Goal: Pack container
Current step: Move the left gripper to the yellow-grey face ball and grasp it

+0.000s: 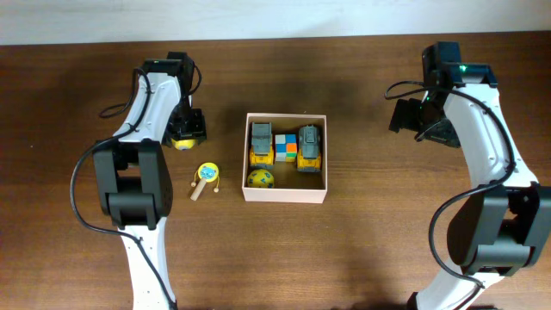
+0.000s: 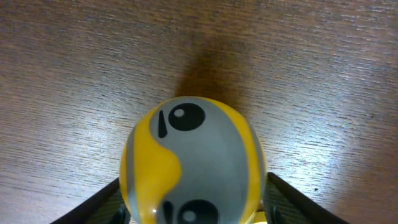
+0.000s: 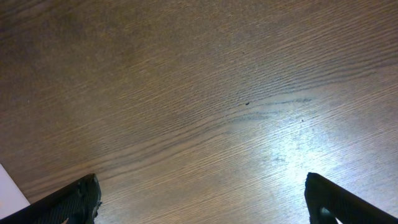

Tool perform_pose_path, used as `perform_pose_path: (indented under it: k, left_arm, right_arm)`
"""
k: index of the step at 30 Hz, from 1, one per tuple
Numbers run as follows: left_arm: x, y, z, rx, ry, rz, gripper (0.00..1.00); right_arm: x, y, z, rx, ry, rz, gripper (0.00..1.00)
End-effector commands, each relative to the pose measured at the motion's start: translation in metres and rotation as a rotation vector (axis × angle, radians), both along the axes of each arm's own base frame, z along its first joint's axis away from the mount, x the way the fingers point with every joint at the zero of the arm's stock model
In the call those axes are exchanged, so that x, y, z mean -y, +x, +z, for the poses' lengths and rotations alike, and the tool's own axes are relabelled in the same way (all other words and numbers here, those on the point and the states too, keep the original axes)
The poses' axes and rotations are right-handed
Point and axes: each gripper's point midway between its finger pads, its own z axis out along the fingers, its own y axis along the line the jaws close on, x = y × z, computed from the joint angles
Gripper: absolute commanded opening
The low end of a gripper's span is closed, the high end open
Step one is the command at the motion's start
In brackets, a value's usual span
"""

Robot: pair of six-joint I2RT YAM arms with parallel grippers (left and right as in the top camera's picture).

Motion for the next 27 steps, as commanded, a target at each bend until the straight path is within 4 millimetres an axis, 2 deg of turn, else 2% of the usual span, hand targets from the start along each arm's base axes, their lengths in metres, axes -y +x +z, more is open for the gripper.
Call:
perform_pose_path:
  k: [1,5,21,27]
  left_arm:
    - [0.0011,0.0023,0.0001,0.007,-0.007,0.010,0.60]
    - [0.0011,0.0032,0.0000,0.010,-0.007,0.010,0.53]
    - [0.0014,0.0089,0.0004,0.034,-0.009,0.010,0.47]
    - [0.0013,0.0091,0.0095,0.032,-0.009,-0.003,0.47]
  right_arm:
    - [0.0033,-0.0005,-0.0016,-0.004,-0.008,-0.013,0.99]
    - [0.0033,-0.0005,-0.0016,-0.004,-0.008,-0.013,0.99]
    - [0.0033,-0.0005,-0.0016,-0.004,-0.008,-0.013,0.99]
    - [0.0033,-0.0005,-0.0016,-0.004,-0.008,-0.013,0.99]
